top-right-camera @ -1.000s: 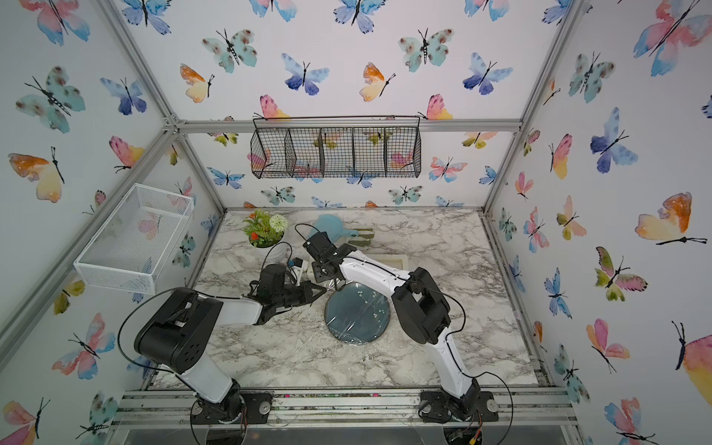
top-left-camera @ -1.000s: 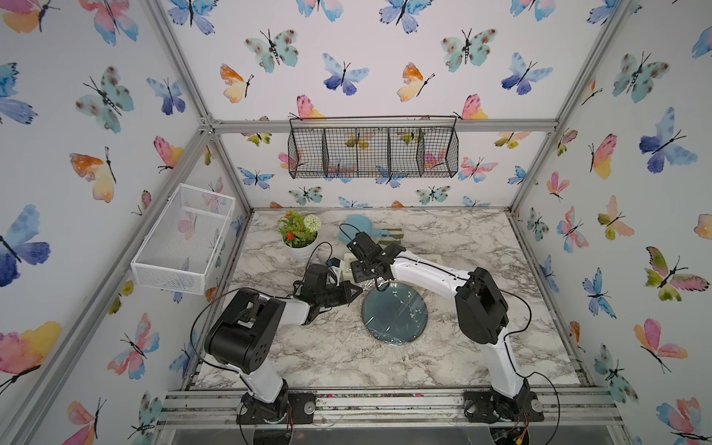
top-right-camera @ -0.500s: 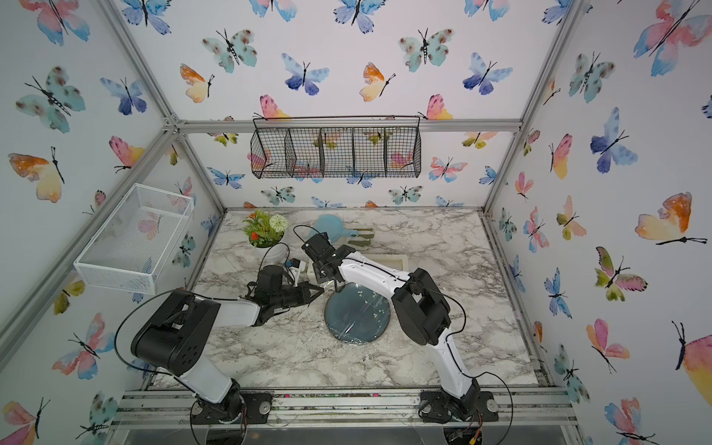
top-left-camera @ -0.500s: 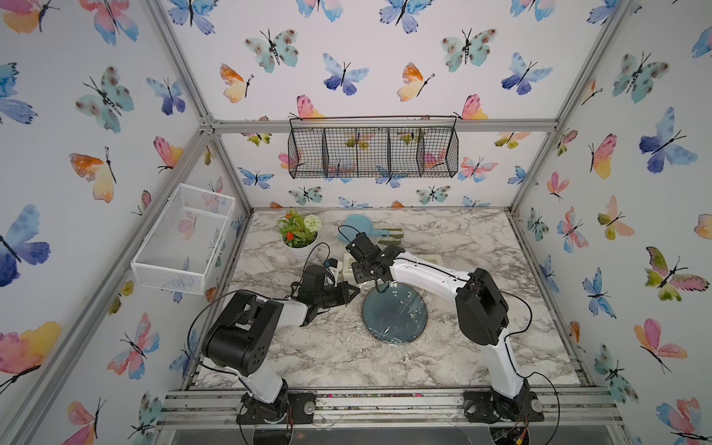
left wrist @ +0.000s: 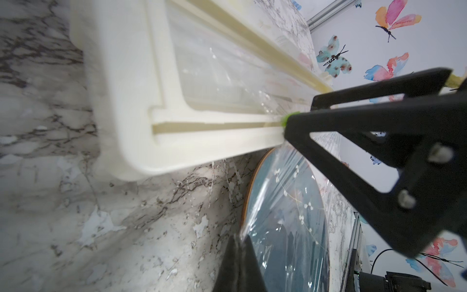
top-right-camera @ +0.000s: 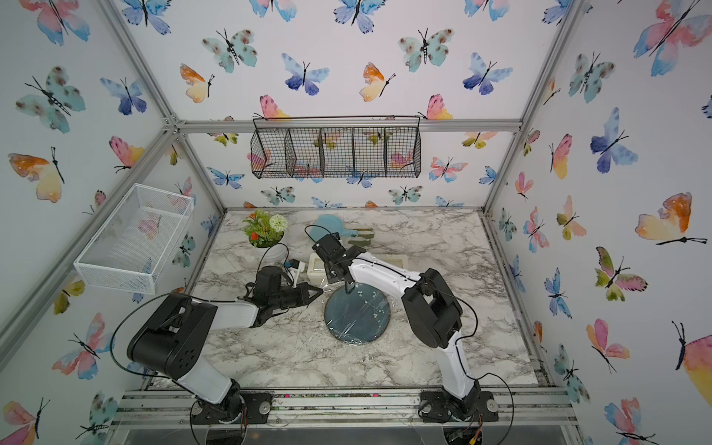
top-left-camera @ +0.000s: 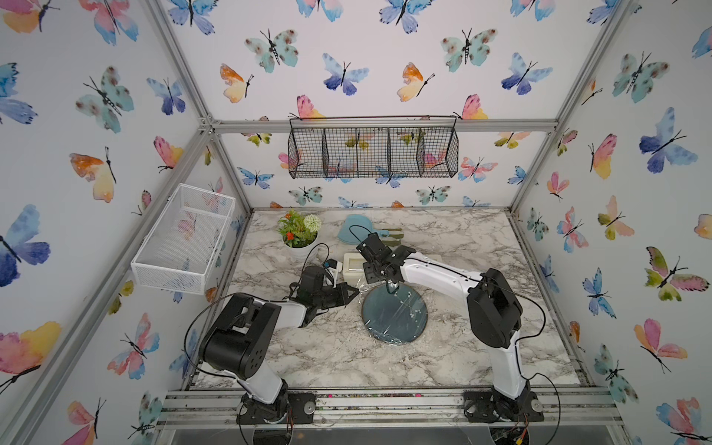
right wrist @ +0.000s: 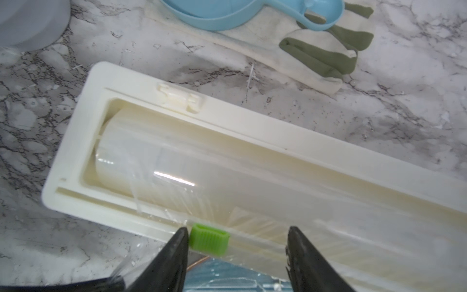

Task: Wrap the plate with plastic wrap
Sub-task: Tear off the plastic wrap from the plastic wrap cutting box.

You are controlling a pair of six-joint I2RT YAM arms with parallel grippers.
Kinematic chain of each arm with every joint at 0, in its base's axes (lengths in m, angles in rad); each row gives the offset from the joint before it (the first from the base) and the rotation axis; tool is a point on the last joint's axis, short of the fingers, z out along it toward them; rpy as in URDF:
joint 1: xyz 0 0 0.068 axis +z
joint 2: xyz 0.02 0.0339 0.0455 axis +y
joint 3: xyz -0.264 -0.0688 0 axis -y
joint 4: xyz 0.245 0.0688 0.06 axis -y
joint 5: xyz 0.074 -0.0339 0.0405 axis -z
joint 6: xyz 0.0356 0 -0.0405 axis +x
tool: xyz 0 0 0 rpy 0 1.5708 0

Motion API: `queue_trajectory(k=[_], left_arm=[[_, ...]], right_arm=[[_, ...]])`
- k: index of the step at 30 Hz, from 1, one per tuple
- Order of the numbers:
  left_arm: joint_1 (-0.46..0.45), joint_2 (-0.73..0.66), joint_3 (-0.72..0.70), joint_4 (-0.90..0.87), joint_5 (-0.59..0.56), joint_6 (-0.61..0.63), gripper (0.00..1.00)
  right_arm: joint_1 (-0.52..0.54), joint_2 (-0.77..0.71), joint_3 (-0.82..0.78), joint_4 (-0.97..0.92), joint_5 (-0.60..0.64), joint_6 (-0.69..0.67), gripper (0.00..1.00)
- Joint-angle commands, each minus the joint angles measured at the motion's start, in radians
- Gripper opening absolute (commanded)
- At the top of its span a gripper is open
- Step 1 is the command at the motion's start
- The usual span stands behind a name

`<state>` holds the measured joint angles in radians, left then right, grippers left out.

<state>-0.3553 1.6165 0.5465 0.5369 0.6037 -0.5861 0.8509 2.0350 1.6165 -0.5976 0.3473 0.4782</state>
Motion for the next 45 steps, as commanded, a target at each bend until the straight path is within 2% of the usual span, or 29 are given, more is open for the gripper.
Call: queue_trajectory(k=[1,13,26,35,42,45], left_arm=[[0.014,-0.021,-0.008,-0.076,0.005,0.026,0.0],[0.026,-0.024,0.006,-0.113,0.001,0.046,0.0],[0.034,-0.018,0.021,-0.144,0.007,0.063,0.0],[0.036,-0.013,0.036,-0.168,0.007,0.077,0.0],[0.035,-0.006,0.04,-0.167,0.011,0.074,0.0],[0.035,-0.003,0.043,-0.166,0.011,0.075,0.0]], right_arm=[[-0.085,0.004,-0.123,-0.135,0.117,-0.016,0.63],[-0.177,-0.16,-0.323,-0.081,0.126,-0.047,0.64],[-0.321,-0.282,-0.48,-0.032,0.124,-0.1,0.63],[-0.434,-0.355,-0.563,-0.009,0.125,-0.148,0.63],[-0.501,-0.367,-0.566,-0.017,0.127,-0.154,0.64],[-0.501,-0.393,-0.559,-0.005,0.064,-0.142,0.64]])
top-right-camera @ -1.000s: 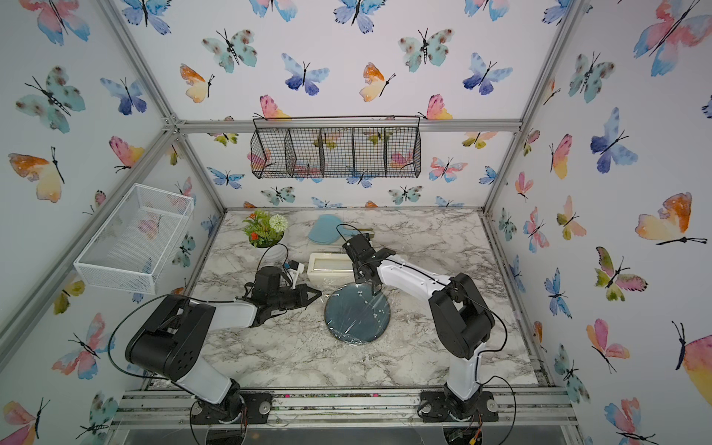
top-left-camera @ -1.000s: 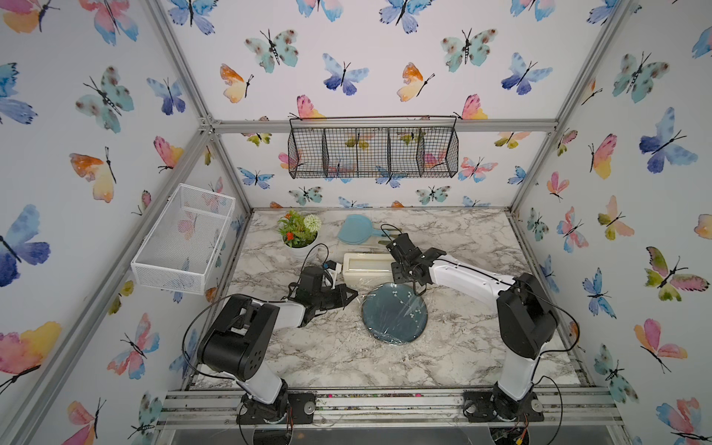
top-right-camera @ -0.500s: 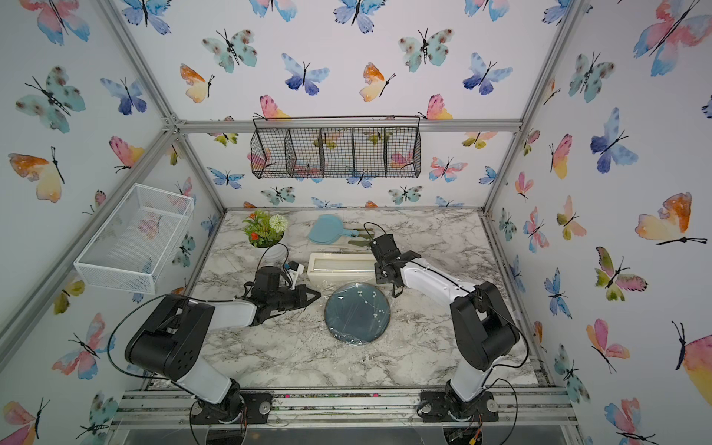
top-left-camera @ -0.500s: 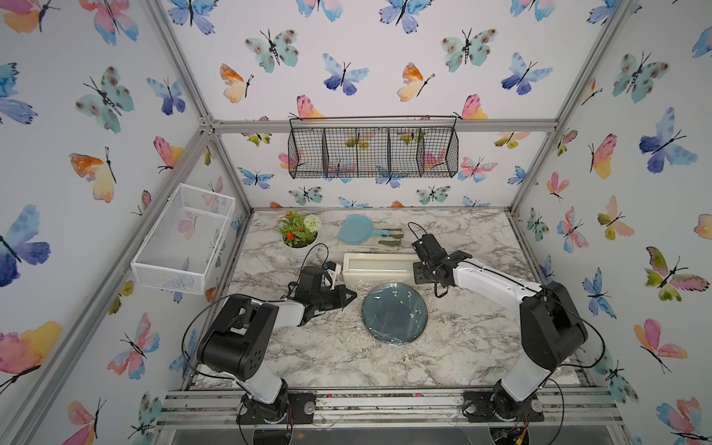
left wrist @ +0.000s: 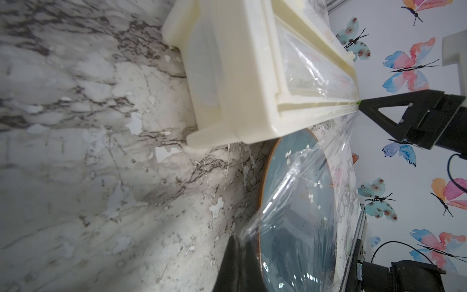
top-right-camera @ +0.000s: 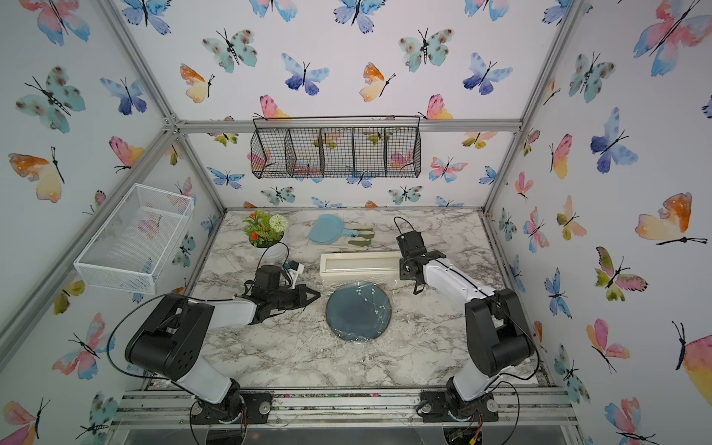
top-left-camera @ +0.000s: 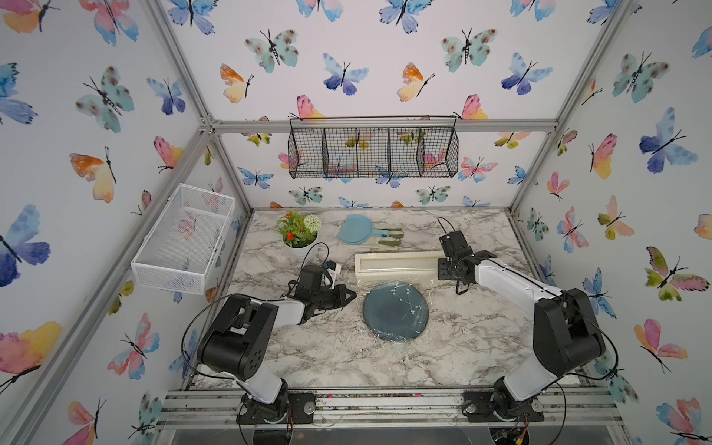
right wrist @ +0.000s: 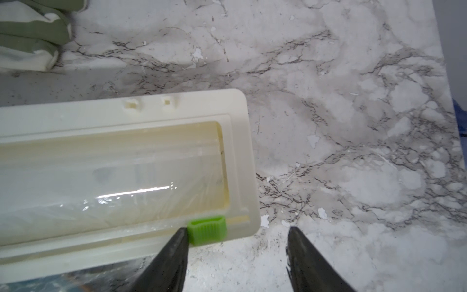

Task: Wrap the plate with plastic wrap
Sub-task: Tear off the plastic wrap from the plastic wrap cutting box.

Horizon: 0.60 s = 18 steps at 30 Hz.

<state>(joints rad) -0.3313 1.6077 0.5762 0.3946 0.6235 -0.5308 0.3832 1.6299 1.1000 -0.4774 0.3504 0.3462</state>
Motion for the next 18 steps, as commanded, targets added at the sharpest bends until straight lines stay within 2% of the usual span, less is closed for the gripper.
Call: queue_trajectory(k=[1,6,10,12,15,17,18], left_arm=[[0.011,0.009,0.016,-0.024,-0.007,0.02,0.0],[0.009,0.015,0.022,-0.021,0.001,0.01,0.0],[0.01,0.011,0.024,-0.02,0.002,0.006,0.1],[0.008,0.007,0.025,-0.022,0.003,0.004,0.21],[0.008,-0.013,0.027,-0.03,-0.004,0.003,0.46],[0.006,-0.035,0.032,-0.051,-0.018,0.007,0.61],[0.007,-0.046,0.031,-0.06,-0.026,0.008,0.66]], right_arm=[[-0.033,-0.001,-0.039,-0.121,0.031,-0.005,0.64],[-0.043,-0.086,0.004,-0.117,-0.067,0.015,0.76],[-0.044,-0.215,0.026,-0.071,-0.193,0.024,0.78],[-0.044,-0.256,0.036,-0.079,-0.255,0.026,0.78],[-0.044,-0.313,0.008,-0.099,-0.401,0.01,0.74],[-0.043,-0.359,-0.089,-0.032,-0.559,0.011,0.73],[-0.043,-0.379,-0.153,0.012,-0.608,0.027,0.73]])
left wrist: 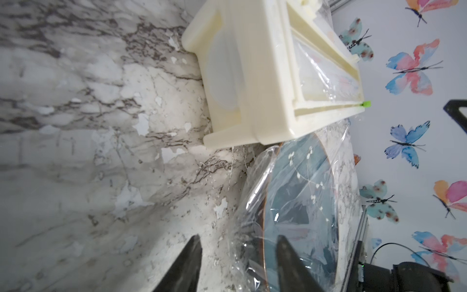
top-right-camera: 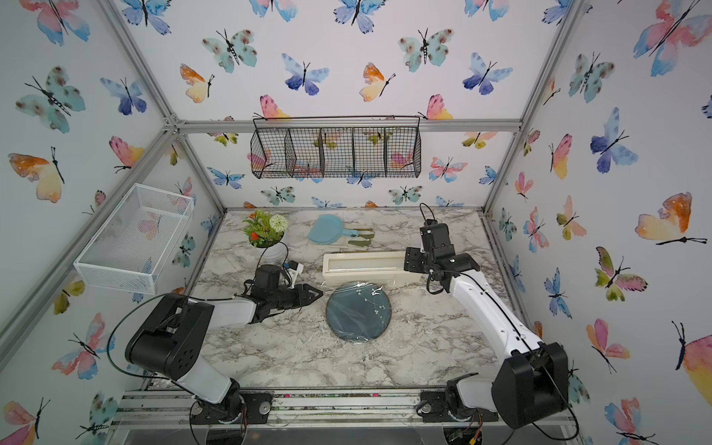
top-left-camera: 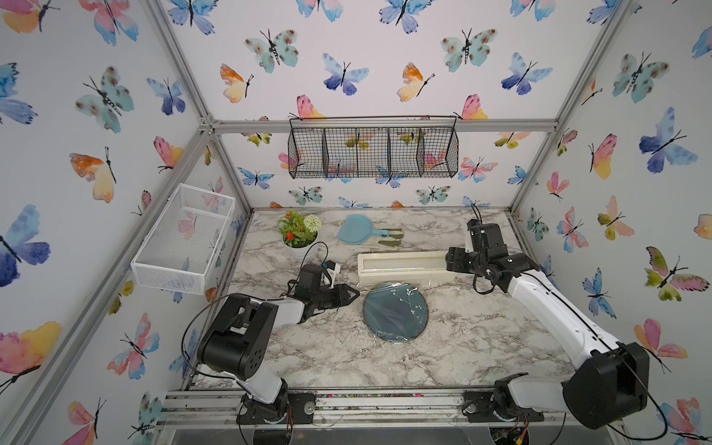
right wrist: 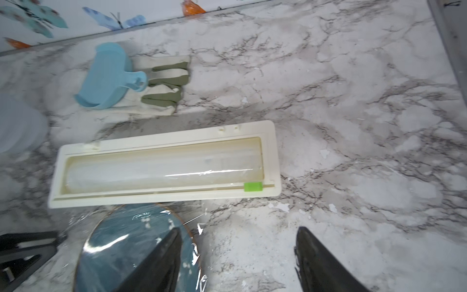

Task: Wrap the plate with plastic wrap
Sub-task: Tear off the plastic wrap from the plastic wrap cutting box, then cover the plate with plastic wrap.

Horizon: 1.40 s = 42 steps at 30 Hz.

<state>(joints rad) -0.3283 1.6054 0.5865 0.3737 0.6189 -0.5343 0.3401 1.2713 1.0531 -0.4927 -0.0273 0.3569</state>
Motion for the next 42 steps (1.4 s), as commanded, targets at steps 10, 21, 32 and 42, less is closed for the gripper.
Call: queue_trajectory(k=[10,21,32,42], left_arm=[[-0.006,-0.013,0.056,-0.044,-0.029,0.019,0.67],[-0.057,0.105,0.132,-0.039,-0.053,0.013,0.49],[-0.057,0.181,0.213,-0.069,-0.09,0.016,0.06],[-0.054,0.198,0.217,-0.109,-0.111,0.037,0.05]], right_arm=[[-0.001,0.079,-0.426,0.485,-0.436,0.134,0.75],[-0.001,0.309,-0.339,0.561,-0.355,0.12,0.71],[-0.005,0.378,-0.209,0.509,-0.306,0.075,0.36],[-0.01,0.436,-0.169,0.496,-0.285,0.063,0.16]])
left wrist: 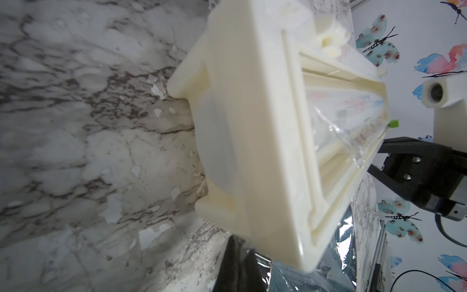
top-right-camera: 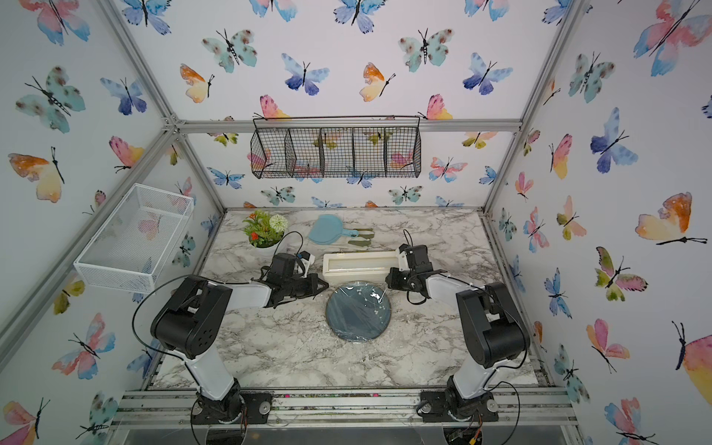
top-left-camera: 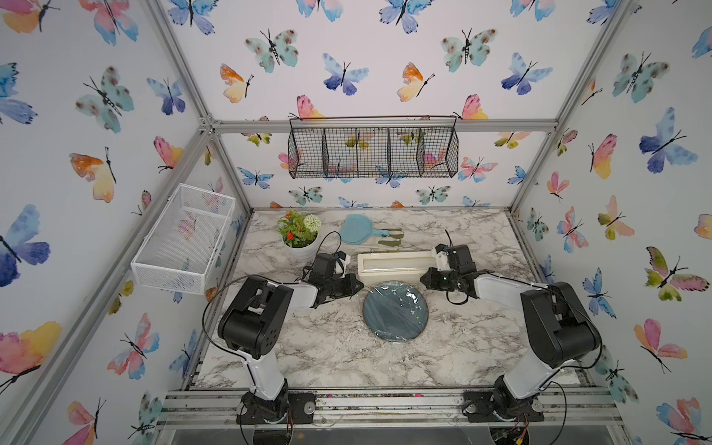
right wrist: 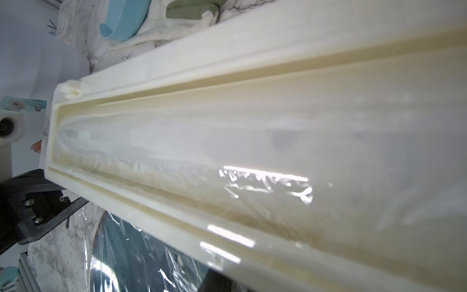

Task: Wrap the plate with plastic wrap
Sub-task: Cover the plate with plastic wrap.

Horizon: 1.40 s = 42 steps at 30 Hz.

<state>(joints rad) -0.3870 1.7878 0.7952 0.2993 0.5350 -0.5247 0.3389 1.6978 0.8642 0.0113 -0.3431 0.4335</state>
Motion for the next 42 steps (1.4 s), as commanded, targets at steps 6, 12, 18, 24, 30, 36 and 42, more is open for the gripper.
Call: queue_trajectory(k=[6,12,18,24,30,36,42], left_arm=[[0.017,0.03,-0.017,-0.042,-0.035,0.041,0.06],[0.023,0.042,-0.034,-0.049,-0.033,0.049,0.09],[0.023,0.04,-0.05,-0.035,-0.027,0.039,0.25],[0.012,0.028,-0.063,-0.014,-0.015,0.011,0.32],[0.011,-0.017,-0.06,-0.082,-0.093,0.025,0.51],[0.02,-0.157,-0.043,-0.201,-0.176,0.035,0.66],[0.008,-0.273,-0.051,-0.224,-0.143,0.029,0.62]], right_arm=[[-0.014,0.054,-0.004,0.014,0.081,-0.001,0.16],[-0.014,0.122,-0.001,-0.001,0.061,0.013,0.16],[-0.013,0.121,-0.046,0.042,0.005,0.038,0.21],[-0.012,0.098,-0.061,0.054,-0.042,0.07,0.22],[-0.012,-0.012,-0.026,-0.112,0.184,0.039,0.43],[-0.012,-0.178,0.001,-0.209,0.21,0.003,0.54],[-0.012,-0.254,-0.059,-0.104,-0.062,-0.007,0.47]])
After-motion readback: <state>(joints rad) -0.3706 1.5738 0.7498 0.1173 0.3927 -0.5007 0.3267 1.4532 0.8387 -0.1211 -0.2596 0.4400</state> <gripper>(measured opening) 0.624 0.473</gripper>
